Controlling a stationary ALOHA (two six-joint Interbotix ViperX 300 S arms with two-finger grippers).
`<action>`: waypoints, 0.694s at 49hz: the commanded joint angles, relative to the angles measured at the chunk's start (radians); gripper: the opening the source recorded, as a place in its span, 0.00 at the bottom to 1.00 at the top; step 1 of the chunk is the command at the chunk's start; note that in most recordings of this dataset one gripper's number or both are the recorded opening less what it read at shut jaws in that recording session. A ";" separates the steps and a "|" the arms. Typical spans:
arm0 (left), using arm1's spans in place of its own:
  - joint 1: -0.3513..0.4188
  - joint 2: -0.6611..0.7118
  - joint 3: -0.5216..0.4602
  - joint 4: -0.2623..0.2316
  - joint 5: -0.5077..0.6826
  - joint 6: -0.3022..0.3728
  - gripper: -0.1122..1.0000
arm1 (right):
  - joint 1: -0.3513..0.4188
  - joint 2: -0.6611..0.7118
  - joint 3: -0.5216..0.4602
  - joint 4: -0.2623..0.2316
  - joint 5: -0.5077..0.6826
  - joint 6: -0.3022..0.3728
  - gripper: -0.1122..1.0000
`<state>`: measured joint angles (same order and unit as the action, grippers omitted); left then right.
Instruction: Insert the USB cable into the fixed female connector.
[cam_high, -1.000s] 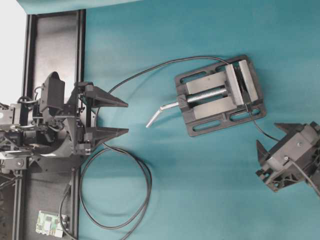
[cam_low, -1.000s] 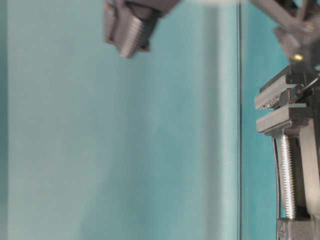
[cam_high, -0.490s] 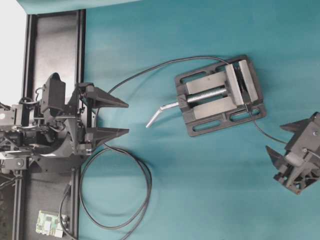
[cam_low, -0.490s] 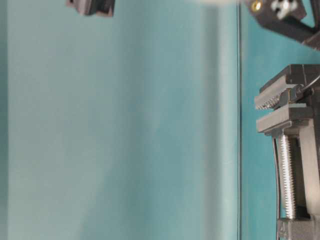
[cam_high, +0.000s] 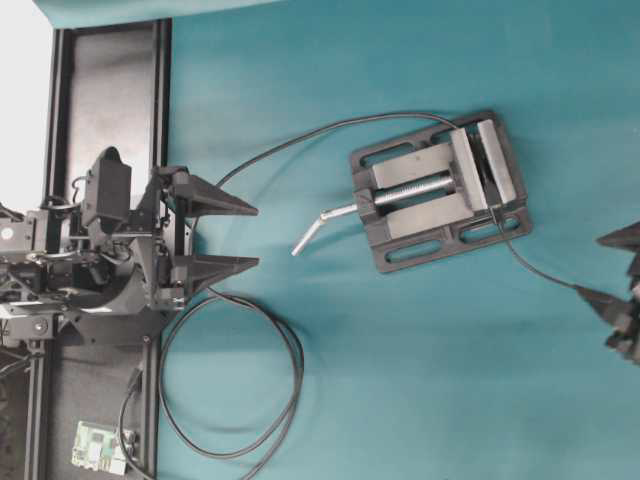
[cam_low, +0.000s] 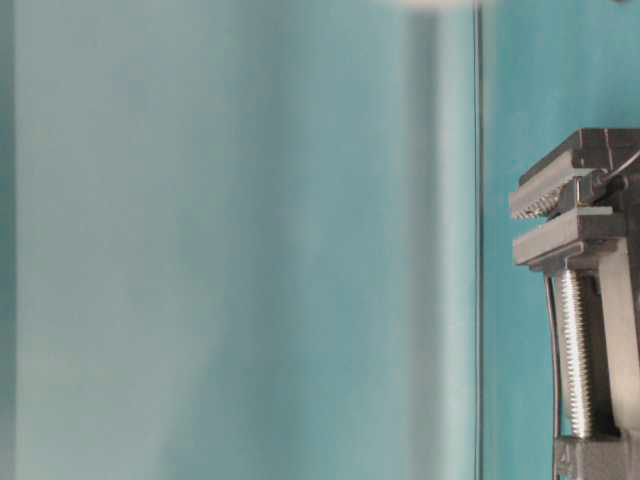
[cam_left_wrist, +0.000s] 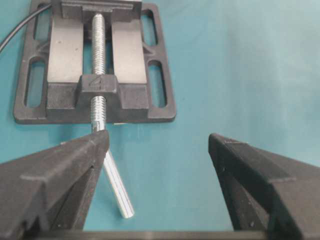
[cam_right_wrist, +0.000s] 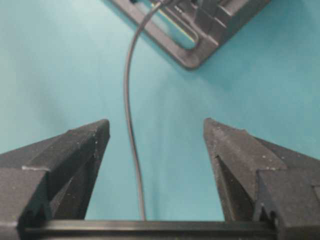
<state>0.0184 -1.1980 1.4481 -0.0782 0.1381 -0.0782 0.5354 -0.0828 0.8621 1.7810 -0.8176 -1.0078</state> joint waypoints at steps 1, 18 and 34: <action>-0.002 0.014 0.008 -0.002 -0.046 -0.011 0.96 | 0.000 -0.075 0.031 -0.032 0.034 -0.003 0.80; 0.000 0.014 0.094 0.000 -0.195 -0.009 0.96 | -0.074 -0.304 0.215 -0.179 0.112 -0.002 0.80; 0.000 0.014 0.127 0.003 -0.261 -0.008 0.96 | -0.199 -0.603 0.393 -0.337 0.199 -0.006 0.80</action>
<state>0.0184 -1.1980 1.5877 -0.0782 -0.1135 -0.0767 0.3636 -0.6259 1.2364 1.4803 -0.6182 -1.0109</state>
